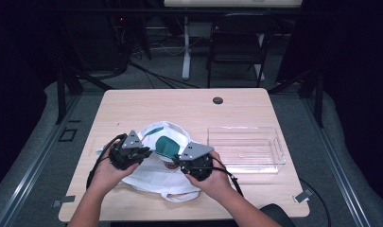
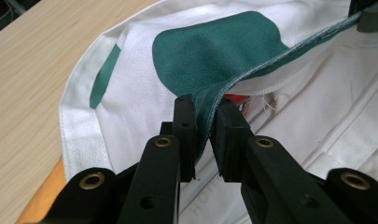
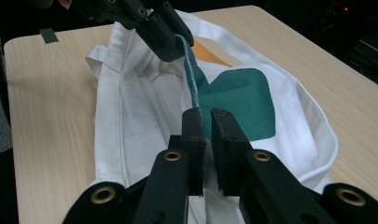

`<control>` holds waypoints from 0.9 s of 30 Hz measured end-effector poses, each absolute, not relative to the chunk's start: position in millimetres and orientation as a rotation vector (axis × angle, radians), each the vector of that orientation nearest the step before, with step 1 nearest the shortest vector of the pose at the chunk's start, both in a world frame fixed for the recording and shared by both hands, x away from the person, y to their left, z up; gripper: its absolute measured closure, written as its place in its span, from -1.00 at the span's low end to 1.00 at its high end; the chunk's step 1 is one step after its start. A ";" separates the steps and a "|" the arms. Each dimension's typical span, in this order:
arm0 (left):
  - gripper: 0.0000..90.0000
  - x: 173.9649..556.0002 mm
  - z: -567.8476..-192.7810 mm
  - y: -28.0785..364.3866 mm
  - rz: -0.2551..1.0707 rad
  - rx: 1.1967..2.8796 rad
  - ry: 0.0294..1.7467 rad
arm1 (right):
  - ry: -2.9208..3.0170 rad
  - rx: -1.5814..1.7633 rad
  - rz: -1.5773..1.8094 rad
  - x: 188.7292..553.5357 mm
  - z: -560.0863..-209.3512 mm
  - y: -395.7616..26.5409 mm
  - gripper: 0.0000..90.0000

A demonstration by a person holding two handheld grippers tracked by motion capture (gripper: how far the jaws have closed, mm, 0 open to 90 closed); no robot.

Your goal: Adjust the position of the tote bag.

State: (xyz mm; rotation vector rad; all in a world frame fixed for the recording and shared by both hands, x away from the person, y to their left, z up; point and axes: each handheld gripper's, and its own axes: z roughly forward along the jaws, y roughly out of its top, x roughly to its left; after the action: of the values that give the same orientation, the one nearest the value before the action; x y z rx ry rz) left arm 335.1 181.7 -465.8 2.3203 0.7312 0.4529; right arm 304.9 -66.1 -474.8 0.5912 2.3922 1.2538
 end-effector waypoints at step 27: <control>0.80 345.2 -452.9 180.6 0.496 2.246 0.727 | 2.411 0.618 1.235 306.0 -467.4 -67.4 0.51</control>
State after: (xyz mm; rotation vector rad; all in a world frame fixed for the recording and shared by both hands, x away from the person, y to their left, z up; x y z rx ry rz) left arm 345.2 180.6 -452.9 2.2458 0.7267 0.4960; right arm 306.0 -67.4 -467.4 0.6181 2.4107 1.2348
